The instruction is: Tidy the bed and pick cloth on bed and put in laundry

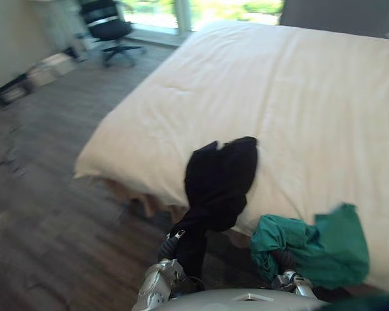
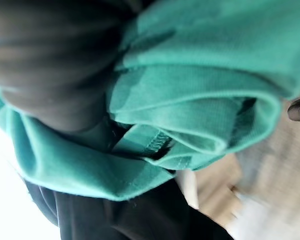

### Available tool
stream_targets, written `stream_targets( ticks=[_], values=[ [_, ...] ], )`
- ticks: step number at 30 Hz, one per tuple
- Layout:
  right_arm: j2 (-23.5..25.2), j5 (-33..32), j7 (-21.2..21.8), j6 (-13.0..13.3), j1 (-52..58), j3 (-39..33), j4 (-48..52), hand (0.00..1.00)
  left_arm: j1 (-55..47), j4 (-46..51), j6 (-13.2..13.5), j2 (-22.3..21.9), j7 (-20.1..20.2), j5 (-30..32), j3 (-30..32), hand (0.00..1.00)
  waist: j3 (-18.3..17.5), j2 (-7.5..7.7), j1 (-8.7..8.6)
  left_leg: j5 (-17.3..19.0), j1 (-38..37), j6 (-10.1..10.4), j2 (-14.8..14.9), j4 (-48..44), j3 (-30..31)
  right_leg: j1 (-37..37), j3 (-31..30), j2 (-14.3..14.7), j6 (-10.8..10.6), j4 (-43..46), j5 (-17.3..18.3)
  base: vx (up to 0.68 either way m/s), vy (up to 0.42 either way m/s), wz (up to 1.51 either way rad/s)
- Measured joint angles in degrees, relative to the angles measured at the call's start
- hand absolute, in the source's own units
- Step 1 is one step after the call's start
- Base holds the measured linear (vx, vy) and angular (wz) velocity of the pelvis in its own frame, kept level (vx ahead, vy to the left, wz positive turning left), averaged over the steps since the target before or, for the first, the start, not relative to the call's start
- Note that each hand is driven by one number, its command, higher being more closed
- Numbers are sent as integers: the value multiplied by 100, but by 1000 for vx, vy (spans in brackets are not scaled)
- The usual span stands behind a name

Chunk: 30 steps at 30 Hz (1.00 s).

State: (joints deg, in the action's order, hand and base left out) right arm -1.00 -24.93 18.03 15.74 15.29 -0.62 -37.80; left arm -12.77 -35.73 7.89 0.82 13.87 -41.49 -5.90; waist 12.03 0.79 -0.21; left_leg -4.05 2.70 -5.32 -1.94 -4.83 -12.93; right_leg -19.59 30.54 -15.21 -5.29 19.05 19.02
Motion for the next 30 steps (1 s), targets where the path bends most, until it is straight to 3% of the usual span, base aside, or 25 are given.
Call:
stream_targets(
  ticks=[3,4,5,6,7,9,13,14,15,17,18,20,24,27,30],
  values=[
    [-13,2,95,-230,-92,217,192,100,-123,275,32,39,-17,5,24,100,-39,-2,66,478,387,-207,-20,-622,-508,-48,-343,21,416,-299,389,86,38,75],
    [20,67,115,-298,-107,338,312,100,-106,339,17,100,-75,-3,86,100,-34,191,90,736,588,-183,55,-1054,-918,-182,-319,-2,295,-785,588,76,-26,63],
    [36,128,155,-314,-110,392,323,100,-85,346,-23,93,-208,9,144,100,-1,142,63,1057,846,-340,363,-1787,-1235,-197,-209,28,141,-801,558,107,8,62],
    [1,220,171,-379,-74,404,314,100,-175,434,52,51,-296,46,158,100,-4,-130,83,1383,968,-129,619,-2338,-1293,-205,-127,137,-12,-559,606,156,74,82],
    [13,256,154,-453,6,365,298,100,-225,472,99,71,-285,47,202,100,19,-57,8,1432,951,-155,426,-2344,-1073,-326,-83,51,-110,-431,603,210,106,92],
    [-3,261,156,-501,173,351,303,100,-292,472,143,64,-271,48,207,100,-1,-77,-66,1233,806,-236,174,-1955,-750,-284,28,11,-34,-39,312,154,79,104],
    [-33,258,150,-500,261,375,544,100,-401,533,131,89,-420,49,197,100,22,-187,-50,543,201,-192,-82,-649,-350,80,95,330,64,-624,346,-14,10,56],
    [-45,253,157,-495,305,367,610,100,-413,533,97,127,-520,45,201,100,-6,-181,-186,522,120,-202,-193,-457,-252,23,107,359,4,-657,236,-52,-26,60],
    [-39,254,160,-500,335,372,628,100,-379,568,47,81,-561,41,200,100,-35,-143,-179,588,93,-175,-117,-471,-595,8,234,301,-74,-717,194,-5,-22,49],
    [-51,252,172,-499,349,360,725,100,-455,741,-28,55,-572,42,184,100,-28,-181,-227,889,177,-140,246,-943,-1367,2,450,281,-109,-661,174,39,-36,31],
    [-50,268,191,-499,391,368,762,100,-447,775,-30,55,-613,41,158,100,-24,-185,-245,910,220,-125,324,-1023,-1445,-18,518,294,-109,-560,173,74,-32,45],
    [-51,327,188,-502,564,478,852,100,-464,891,-59,57,-851,-7,84,100,10,-106,-204,842,49,-105,183,-719,-1296,-14,624,215,-53,-268,60,63,17,36],
    [-43,394,147,-509,759,718,1076,100,-555,1045,-96,125,-1154,-17,8,100,19,-130,-178,635,-335,-48,123,-87,-1105,281,601,58,125,594,-328,79,48,15],
    [-16,501,127,-505,802,948,1275,100,-508,1097,-100,253,-1314,-22,-66,100,65,-94,-185,535,-468,-27,106,207,-883,612,455,21,208,681,-120,88,12,34],
    [-36,489,21,-472,923,1147,1400,100,-293,1085,-149,295,-1362,-55,-139,100,66,-102,-254,484,-498,17,102,253,-394,1021,-371,277,234,563,-110,92,-46,76]
  ],
)
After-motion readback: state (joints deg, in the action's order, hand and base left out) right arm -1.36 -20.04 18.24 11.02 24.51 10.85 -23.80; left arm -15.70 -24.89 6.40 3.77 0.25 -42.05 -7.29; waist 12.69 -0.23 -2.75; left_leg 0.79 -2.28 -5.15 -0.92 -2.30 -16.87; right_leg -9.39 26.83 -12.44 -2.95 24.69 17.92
